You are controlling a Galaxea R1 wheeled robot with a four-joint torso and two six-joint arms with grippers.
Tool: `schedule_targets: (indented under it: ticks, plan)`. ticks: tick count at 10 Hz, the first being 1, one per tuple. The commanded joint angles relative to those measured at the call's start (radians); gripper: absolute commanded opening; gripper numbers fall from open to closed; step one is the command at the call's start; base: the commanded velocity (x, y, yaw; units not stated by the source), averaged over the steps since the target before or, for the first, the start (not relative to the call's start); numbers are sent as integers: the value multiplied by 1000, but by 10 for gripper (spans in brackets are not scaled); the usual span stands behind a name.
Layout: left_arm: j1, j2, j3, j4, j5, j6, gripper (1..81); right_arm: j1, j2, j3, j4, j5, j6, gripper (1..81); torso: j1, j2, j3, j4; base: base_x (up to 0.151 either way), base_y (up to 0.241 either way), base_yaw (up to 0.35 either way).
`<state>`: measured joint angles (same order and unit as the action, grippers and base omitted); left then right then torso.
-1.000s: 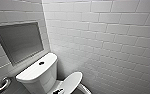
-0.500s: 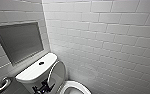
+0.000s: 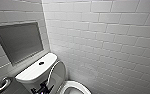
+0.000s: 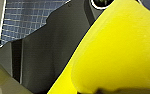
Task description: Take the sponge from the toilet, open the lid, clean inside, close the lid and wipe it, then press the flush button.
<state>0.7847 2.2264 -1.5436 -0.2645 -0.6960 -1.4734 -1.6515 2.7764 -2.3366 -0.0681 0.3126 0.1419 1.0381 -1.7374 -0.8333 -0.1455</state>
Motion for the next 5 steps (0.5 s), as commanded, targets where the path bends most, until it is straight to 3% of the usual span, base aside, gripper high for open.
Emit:
schedule_targets:
  ticks: [1, 5]
  plan:
    - [-25, -56, -13, 45, -49, -14, 811, 11, -5, 19, -18, -61, -2, 10, 0, 0, 0, 0, 0, 0, 0]
    - [86, -80, -47, 80, -140, -18, 811, 14, -5, 22, -18, -63, -7, 10, 0, 0, 0, 0, 0, 0, 0]
